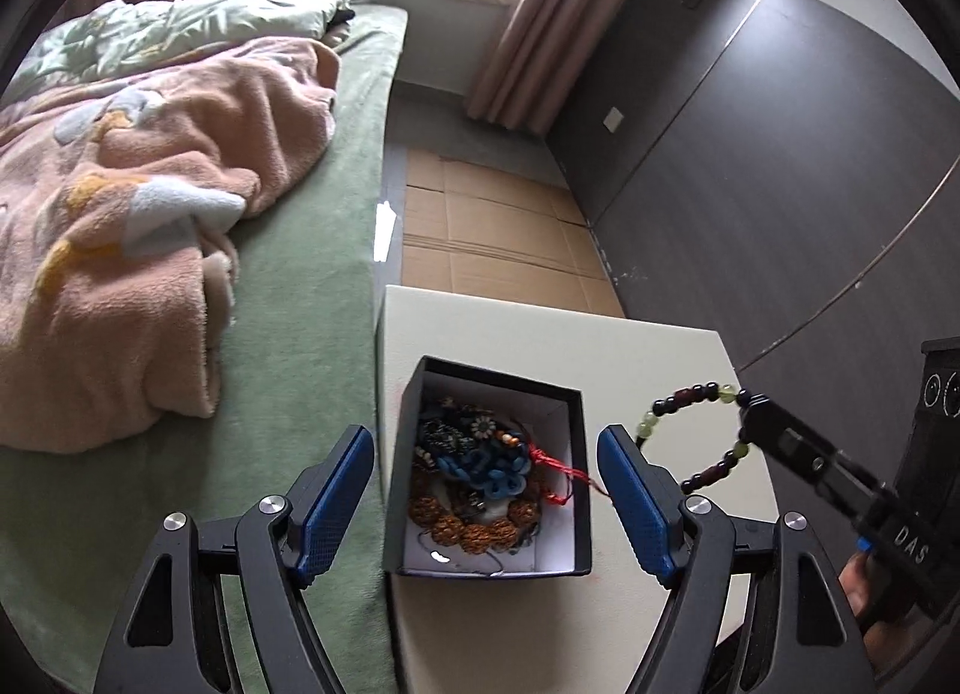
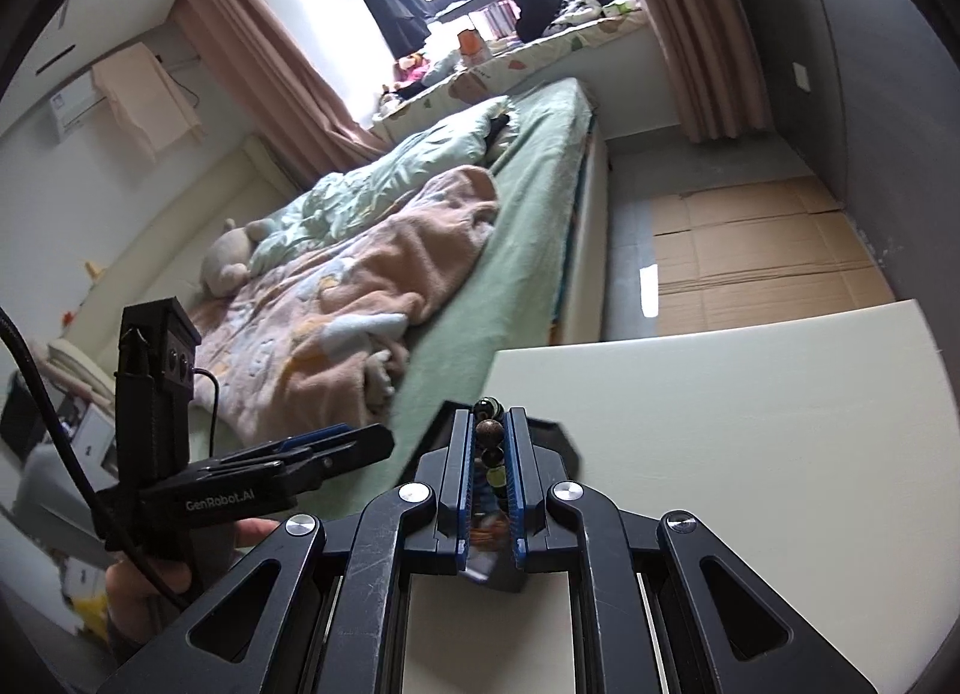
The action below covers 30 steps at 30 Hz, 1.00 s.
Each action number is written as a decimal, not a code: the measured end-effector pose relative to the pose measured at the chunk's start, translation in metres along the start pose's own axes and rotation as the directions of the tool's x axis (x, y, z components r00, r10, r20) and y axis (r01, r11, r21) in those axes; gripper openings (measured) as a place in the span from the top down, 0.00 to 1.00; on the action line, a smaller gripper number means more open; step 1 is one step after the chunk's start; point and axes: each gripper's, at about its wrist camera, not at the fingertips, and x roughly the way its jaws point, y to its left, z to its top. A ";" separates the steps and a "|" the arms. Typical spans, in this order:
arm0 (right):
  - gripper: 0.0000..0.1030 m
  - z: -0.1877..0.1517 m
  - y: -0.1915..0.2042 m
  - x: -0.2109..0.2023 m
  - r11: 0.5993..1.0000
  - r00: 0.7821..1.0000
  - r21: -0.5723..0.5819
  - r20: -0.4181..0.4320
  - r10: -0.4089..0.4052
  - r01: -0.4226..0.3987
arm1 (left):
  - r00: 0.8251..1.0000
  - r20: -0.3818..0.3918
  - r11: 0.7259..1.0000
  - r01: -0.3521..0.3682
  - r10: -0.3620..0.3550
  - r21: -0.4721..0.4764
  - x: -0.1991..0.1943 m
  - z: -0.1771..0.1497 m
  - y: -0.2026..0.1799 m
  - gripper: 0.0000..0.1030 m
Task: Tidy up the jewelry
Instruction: 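Carry the ring into the black box and open the left tool while the right carries the bracelet, then lower the black-and-green bracelet into the box and open the right tool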
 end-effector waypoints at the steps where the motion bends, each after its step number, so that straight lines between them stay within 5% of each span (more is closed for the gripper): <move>1: 0.89 -0.001 0.003 0.003 1.000 1.000 -0.005 -0.003 -0.001 0.001 | 1.000 0.000 1.000 -0.002 0.002 -0.003 -0.001 -0.001 0.001 0.24; 9: 0.86 -0.015 0.008 0.036 0.998 0.993 0.049 -0.111 0.037 -0.032 | 1.000 0.013 0.999 -0.021 0.021 -0.029 -0.007 -0.001 0.015 0.24; 10: 0.83 -0.016 0.005 0.037 0.998 0.993 0.059 -0.114 0.037 -0.031 | 1.000 0.015 0.999 -0.021 0.021 -0.032 -0.007 -0.001 0.016 0.24; 12: 0.54 -0.017 -0.001 0.034 0.997 0.994 0.080 -0.108 0.022 -0.013 | 1.000 0.017 0.999 -0.022 0.023 -0.033 -0.008 0.000 0.017 0.24; 13: 0.51 -0.017 -0.002 0.031 0.996 0.995 0.086 -0.098 0.017 -0.009 | 1.000 0.018 0.999 -0.020 0.021 -0.032 -0.008 0.000 0.016 0.24; 22: 0.50 -0.010 -0.019 0.002 0.994 0.998 0.108 -0.059 -0.023 0.030 | 0.999 0.037 1.000 -0.023 0.023 0.016 -0.011 -0.003 -0.005 0.24; 30: 0.50 -0.013 -0.037 -0.029 0.988 0.991 0.107 -0.080 -0.107 0.116 | 0.997 0.069 0.997 -0.038 0.034 0.068 -0.024 -0.012 -0.039 0.13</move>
